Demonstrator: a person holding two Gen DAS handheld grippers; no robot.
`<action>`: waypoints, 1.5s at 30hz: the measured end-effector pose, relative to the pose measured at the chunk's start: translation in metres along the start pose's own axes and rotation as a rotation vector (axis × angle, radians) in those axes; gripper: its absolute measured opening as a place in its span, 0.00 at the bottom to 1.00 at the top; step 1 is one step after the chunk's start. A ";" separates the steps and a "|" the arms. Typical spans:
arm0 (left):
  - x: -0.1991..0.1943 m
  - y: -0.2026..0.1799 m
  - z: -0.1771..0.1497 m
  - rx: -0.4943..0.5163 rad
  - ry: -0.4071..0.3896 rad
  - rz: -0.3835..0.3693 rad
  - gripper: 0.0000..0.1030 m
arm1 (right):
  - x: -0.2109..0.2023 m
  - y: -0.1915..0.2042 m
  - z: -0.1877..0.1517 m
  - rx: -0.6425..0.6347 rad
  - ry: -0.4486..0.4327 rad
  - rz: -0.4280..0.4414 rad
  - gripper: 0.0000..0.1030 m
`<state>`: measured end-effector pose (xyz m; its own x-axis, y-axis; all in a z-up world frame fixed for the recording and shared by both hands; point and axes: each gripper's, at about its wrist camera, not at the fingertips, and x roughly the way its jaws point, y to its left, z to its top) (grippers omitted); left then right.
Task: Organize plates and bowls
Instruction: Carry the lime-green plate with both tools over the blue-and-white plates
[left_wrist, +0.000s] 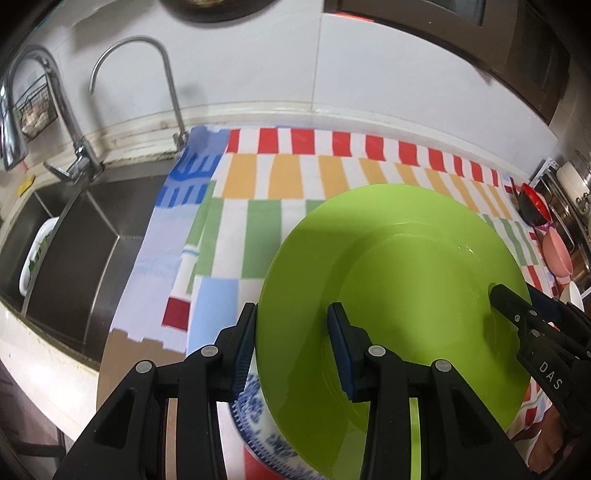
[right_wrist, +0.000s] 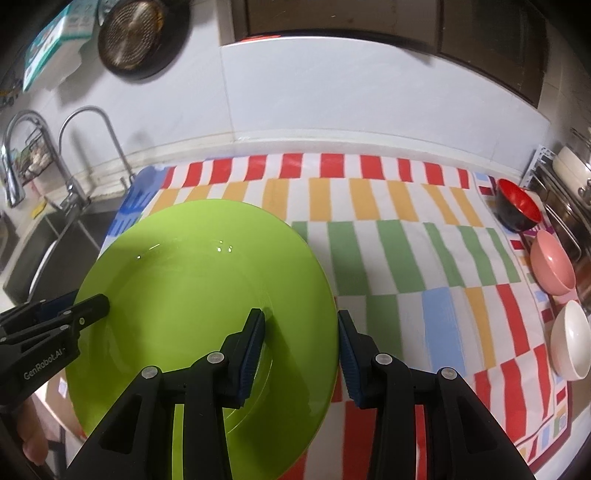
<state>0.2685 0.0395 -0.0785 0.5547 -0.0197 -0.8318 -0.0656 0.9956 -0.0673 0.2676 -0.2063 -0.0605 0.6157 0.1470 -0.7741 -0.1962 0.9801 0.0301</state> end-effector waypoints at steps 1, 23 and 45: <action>0.001 0.003 -0.003 -0.003 0.006 0.002 0.37 | 0.001 0.003 -0.002 -0.003 0.005 0.002 0.39; 0.036 0.032 -0.037 -0.017 0.131 0.011 0.37 | 0.035 0.034 -0.035 -0.038 0.135 0.014 0.39; 0.049 0.033 -0.041 0.013 0.167 -0.009 0.37 | 0.050 0.036 -0.043 -0.036 0.188 -0.001 0.42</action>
<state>0.2597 0.0681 -0.1441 0.4100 -0.0424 -0.9111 -0.0496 0.9964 -0.0687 0.2582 -0.1696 -0.1252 0.4631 0.1148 -0.8788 -0.2246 0.9744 0.0088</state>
